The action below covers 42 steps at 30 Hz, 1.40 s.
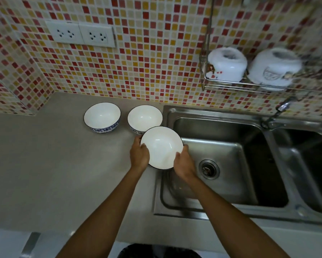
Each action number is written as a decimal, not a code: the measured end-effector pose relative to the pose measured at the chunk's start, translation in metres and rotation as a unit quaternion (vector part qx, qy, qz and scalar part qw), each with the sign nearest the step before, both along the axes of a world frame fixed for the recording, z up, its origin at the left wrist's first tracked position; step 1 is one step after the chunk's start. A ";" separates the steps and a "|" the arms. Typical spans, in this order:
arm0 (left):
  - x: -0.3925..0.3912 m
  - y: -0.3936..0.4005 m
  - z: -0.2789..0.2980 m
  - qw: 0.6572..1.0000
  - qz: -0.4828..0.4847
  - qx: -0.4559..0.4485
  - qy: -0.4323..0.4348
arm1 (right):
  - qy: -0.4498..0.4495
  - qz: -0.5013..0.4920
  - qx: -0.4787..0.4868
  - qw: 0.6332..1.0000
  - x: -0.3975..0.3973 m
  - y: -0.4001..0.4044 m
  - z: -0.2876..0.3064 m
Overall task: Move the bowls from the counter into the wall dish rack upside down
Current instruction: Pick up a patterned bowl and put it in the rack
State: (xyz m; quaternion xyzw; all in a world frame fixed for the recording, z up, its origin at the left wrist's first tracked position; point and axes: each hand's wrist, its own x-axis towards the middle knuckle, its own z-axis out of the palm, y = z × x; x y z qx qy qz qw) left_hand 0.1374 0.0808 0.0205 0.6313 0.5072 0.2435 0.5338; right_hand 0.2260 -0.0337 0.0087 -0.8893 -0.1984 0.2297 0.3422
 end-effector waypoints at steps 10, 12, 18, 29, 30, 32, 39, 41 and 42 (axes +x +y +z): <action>0.088 -0.075 0.025 0.989 -0.075 -0.117 -0.056 | -0.038 -0.052 0.005 0.998 0.082 -0.091 0.019; 0.100 -0.086 0.025 0.982 -0.071 -0.168 -0.056 | -0.037 -0.063 0.011 0.997 0.094 -0.101 0.018; 0.121 -0.114 0.046 0.958 -0.155 -0.230 -0.065 | -0.029 -0.059 0.044 0.997 0.126 -0.126 0.018; 0.146 -0.130 0.076 0.980 -0.121 -0.115 -0.111 | -0.098 -0.005 0.116 0.988 0.187 -0.146 0.058; 0.146 -0.131 0.083 0.980 -0.117 -0.102 -0.122 | -0.111 -0.001 0.144 0.983 0.189 -0.146 0.067; 0.144 -0.128 0.096 0.980 -0.113 -0.070 -0.145 | -0.164 -0.004 0.208 0.964 0.195 -0.144 0.085; 0.156 -0.095 0.151 0.969 -0.140 -0.053 -0.196 | -0.362 -0.043 0.361 0.858 0.238 -0.129 0.164; 0.164 -0.086 0.170 0.962 -0.148 -0.055 -0.223 | -0.397 -0.048 0.325 0.857 0.256 -0.122 0.175; 0.169 -0.082 0.178 0.956 -0.157 -0.052 -0.240 | -0.406 -0.047 0.290 0.865 0.266 -0.119 0.175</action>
